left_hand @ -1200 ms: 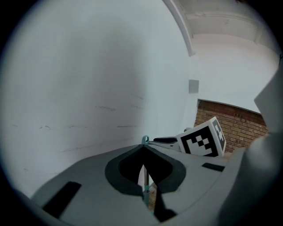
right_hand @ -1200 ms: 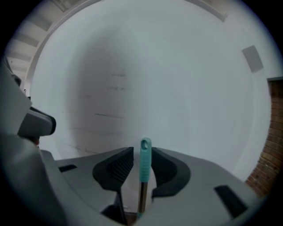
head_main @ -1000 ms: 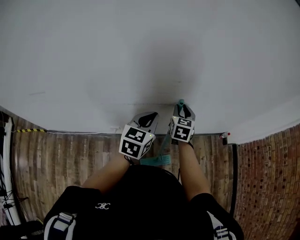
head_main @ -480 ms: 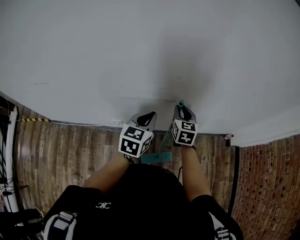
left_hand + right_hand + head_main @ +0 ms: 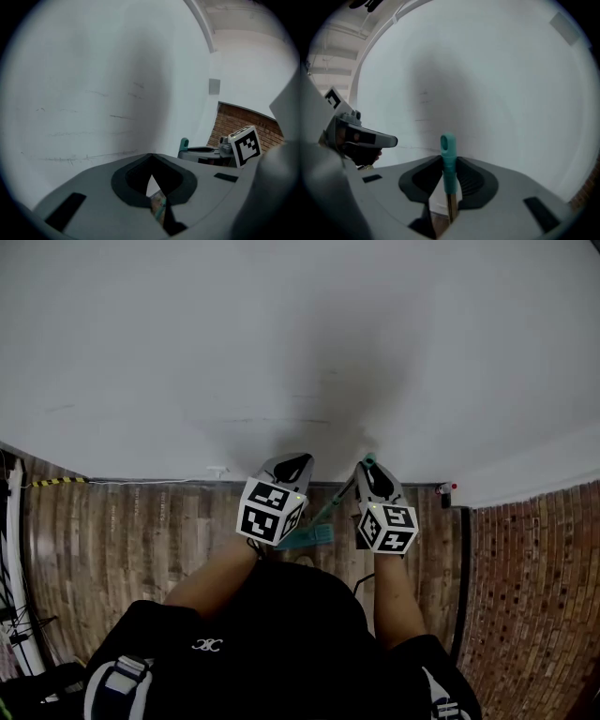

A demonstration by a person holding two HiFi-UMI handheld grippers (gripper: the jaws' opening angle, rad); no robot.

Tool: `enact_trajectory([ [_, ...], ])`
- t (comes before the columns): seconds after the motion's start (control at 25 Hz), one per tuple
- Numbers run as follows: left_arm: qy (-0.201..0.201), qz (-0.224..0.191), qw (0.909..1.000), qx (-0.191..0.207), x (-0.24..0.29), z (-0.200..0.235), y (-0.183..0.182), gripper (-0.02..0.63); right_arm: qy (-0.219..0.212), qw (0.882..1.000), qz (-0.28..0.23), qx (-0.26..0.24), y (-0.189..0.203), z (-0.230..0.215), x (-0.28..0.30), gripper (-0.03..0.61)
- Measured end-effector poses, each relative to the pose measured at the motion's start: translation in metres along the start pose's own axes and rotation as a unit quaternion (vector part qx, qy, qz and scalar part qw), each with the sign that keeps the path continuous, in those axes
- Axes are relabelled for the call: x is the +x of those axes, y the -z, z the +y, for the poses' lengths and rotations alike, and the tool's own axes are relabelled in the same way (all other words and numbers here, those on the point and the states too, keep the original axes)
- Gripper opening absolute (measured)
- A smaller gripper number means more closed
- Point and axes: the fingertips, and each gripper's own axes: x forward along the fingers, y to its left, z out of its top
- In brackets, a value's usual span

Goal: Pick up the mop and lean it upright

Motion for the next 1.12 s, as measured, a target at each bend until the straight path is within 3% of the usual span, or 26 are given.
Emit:
enact_trajectory([
  [0.36, 0.079, 0.025, 0.9960, 0.031, 0.026, -0.061, 0.013, -0.005, 0.061, 0.997, -0.025, 0.037, 0.020, -0.019, -0.075, 0.107],
  [0.68, 0.133, 0.030, 0.9890, 0.058, 0.036, -0.107, 0.016, -0.005, 0.090, 0.994, -0.040, 0.051, 0.032, -0.018, -0.110, 0.107],
  [0.8, 0.141, 0.029, 0.9877, 0.061, 0.035, -0.115, 0.017, -0.005, 0.098, 0.993, -0.044, 0.057, 0.036, -0.019, -0.118, 0.109],
  [1.0, 0.151, 0.029, 0.9875, 0.032, 0.032, -0.122, 0.019, -0.005, 0.106, 0.991, -0.048, 0.066, 0.040, -0.021, -0.128, 0.109],
  [1.12, 0.149, 0.033, 0.9874, 0.039, 0.029, -0.125, 0.021, -0.005, 0.106, 0.991, -0.048, 0.068, 0.041, -0.021, -0.132, 0.110],
])
